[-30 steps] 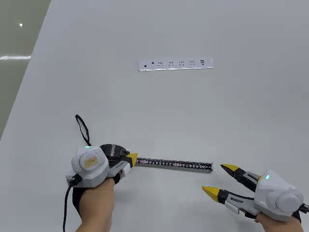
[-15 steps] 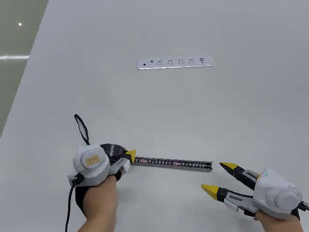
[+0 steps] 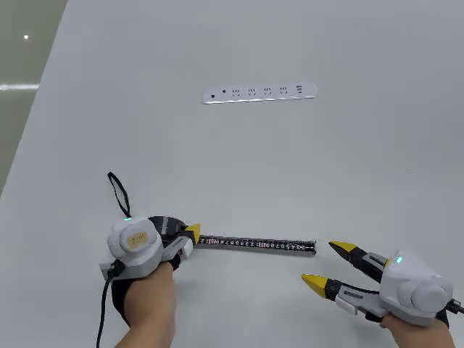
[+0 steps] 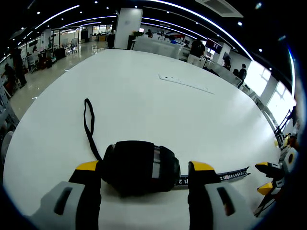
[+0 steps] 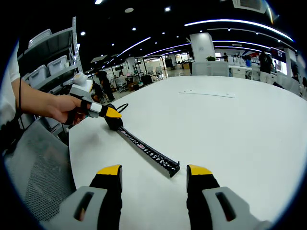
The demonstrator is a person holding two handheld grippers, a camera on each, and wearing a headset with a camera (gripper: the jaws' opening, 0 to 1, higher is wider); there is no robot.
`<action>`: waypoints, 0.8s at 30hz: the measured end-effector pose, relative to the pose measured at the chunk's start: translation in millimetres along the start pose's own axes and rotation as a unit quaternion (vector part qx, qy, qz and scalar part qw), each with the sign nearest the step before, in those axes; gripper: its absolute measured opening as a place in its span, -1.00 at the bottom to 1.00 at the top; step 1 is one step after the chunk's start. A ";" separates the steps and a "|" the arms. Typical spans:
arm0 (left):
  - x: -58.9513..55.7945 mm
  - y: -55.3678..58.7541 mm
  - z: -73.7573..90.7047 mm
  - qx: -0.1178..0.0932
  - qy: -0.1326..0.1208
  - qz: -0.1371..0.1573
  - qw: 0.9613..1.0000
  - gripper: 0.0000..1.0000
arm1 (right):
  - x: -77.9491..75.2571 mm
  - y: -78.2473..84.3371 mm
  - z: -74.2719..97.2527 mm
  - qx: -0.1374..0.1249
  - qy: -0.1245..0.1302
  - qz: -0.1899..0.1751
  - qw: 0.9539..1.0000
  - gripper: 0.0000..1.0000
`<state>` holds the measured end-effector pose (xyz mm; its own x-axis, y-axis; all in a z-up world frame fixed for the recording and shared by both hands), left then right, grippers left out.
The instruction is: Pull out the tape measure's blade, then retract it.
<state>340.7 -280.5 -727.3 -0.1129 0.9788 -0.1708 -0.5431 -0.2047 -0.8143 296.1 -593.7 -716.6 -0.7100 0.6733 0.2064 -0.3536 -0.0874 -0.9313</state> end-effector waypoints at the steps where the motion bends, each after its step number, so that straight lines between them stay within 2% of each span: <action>1: 0.2 0.5 -0.4 0.000 -0.001 -0.001 1.000 0.44 | 0.0 0.2 0.0 0.001 0.000 0.000 1.000 0.07; 24: 4.2 3.3 -2.2 0.004 -0.014 -0.018 1.000 0.33 | -1.4 3.7 -0.9 0.001 -0.003 -0.002 1.000 0.06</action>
<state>340.3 -277.0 -732.0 -0.1165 0.9851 -0.1263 -0.5535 -0.1700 -0.8153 296.4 -594.2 -720.6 -0.7116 0.6699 0.2116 -0.3581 -0.0868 -0.9296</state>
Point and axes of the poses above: the centre of the closed fingertips' face, and the gripper's own axes: z roughly backward along the fingers, x roughly to its left, y roughly out of its underside, the point moved 4 cm from there along z, roughly backward along the fingers, and after that the axes turned 11 degrees about -x, right-handed, at the moved point
